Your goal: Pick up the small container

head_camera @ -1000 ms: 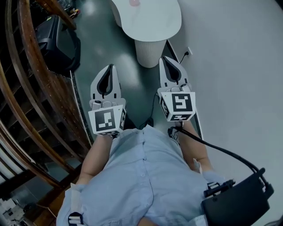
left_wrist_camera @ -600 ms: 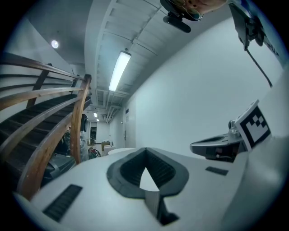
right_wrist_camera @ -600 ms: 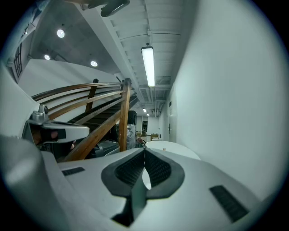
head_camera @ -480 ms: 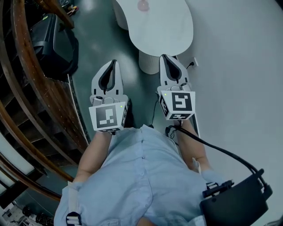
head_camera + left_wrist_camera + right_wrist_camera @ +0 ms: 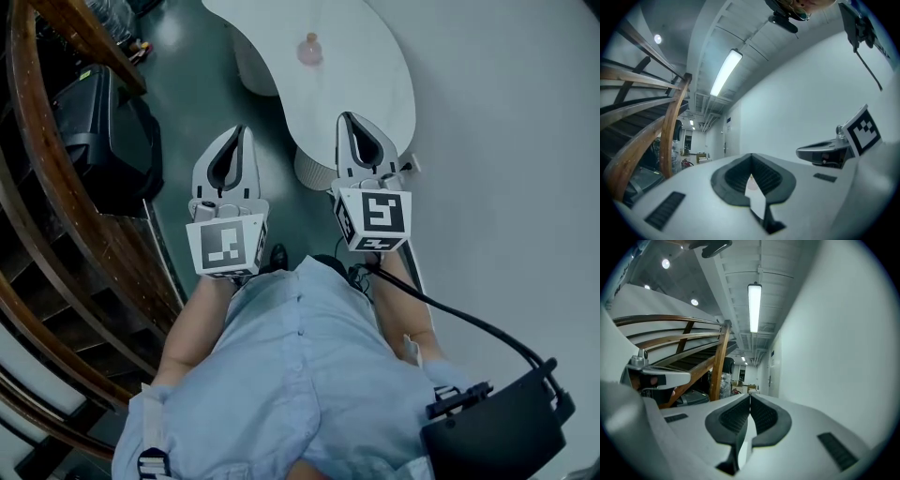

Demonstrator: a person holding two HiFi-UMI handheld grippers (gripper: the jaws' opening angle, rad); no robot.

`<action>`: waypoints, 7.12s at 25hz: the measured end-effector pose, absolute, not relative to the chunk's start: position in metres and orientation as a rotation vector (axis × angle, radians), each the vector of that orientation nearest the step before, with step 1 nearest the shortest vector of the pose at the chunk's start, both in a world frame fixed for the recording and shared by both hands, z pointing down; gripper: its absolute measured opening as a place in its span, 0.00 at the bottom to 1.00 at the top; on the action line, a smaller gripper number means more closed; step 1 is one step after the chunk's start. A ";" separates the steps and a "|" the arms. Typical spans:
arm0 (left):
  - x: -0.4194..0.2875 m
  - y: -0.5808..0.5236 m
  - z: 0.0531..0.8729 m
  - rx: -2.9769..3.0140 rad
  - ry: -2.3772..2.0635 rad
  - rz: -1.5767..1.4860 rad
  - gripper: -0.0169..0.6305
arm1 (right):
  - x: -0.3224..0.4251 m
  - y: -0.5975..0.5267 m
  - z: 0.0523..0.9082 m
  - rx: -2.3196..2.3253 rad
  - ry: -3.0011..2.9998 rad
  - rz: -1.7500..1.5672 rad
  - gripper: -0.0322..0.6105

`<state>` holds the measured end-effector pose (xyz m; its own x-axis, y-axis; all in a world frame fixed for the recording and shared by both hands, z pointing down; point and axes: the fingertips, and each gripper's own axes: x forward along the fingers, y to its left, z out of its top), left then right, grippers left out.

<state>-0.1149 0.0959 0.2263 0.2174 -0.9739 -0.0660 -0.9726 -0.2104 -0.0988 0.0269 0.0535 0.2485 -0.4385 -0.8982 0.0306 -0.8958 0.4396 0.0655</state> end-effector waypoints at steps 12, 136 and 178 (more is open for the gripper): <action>-0.130 0.053 0.247 -2.403 1.888 -0.041 0.02 | 0.007 0.007 0.263 1.627 -2.583 -0.048 0.05; -0.172 -0.241 0.361 -2.716 1.814 -0.440 0.03 | -0.023 -0.263 0.440 1.672 -2.198 0.375 0.21; -0.068 -0.238 0.217 -2.633 1.578 -0.022 0.03 | 0.023 -0.240 0.256 1.761 -2.421 0.098 0.21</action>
<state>-0.0680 -0.2380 0.2169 0.4724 -0.8810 -0.0245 -0.8800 -0.4700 -0.0688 0.0229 -0.2402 0.2559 -0.3016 -0.9406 0.1559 -0.9501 0.3101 0.0331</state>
